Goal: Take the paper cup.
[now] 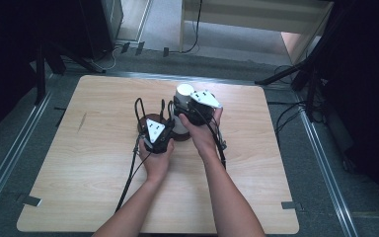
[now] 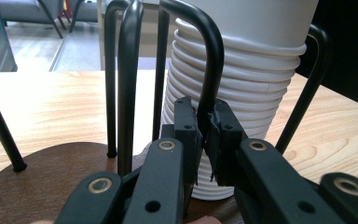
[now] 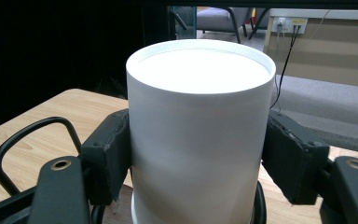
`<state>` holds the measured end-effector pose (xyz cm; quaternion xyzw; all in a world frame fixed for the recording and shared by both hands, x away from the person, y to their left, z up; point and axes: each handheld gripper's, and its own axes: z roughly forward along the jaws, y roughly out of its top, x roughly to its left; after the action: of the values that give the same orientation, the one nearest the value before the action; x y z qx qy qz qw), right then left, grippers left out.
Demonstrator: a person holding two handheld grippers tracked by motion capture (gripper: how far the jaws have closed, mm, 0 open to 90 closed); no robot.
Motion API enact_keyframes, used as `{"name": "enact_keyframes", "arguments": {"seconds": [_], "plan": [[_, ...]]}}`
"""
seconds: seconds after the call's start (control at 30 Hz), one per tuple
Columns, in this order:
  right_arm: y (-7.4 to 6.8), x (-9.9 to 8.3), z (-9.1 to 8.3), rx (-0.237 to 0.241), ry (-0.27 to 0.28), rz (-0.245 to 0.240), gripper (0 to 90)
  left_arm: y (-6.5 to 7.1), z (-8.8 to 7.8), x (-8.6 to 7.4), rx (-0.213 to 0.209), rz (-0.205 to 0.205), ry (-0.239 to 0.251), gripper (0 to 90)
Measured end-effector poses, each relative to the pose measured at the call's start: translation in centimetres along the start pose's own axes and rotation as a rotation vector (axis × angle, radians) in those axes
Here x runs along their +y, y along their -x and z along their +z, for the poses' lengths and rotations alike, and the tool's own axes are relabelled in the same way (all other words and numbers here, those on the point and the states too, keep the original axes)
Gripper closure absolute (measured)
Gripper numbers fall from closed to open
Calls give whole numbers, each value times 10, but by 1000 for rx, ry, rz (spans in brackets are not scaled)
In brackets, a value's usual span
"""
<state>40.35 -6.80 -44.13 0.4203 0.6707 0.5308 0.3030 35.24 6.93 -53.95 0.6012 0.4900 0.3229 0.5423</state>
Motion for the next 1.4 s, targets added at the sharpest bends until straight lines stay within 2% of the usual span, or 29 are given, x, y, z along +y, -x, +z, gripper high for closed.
{"name": "enact_keyframes", "arguments": {"seconds": [0.13,0.37,0.6,0.7,0.83,0.97,1.13,1.4], "plan": [[0,4,-1,4,11,1,308,0,0,0,1,6,0,839],[-3,10,-3,-1,23,-29,324,0,-1,0,2,4,2,841],[-5,13,-4,-2,40,-23,327,-1,0,-1,0,3,6,841],[-4,18,-6,6,63,-3,325,-1,-1,-1,0,4,4,841],[-4,24,-9,4,86,-4,325,-1,-1,-1,-2,-4,7,840],[-4,26,-9,6,82,-5,320,-1,-1,-1,-4,-5,6,838],[-2,21,-6,9,52,-6,312,-1,-1,-2,-7,-2,5,836],[-4,23,-6,-4,66,8,278,-2,-1,-2,-8,-4,7,836]]}}
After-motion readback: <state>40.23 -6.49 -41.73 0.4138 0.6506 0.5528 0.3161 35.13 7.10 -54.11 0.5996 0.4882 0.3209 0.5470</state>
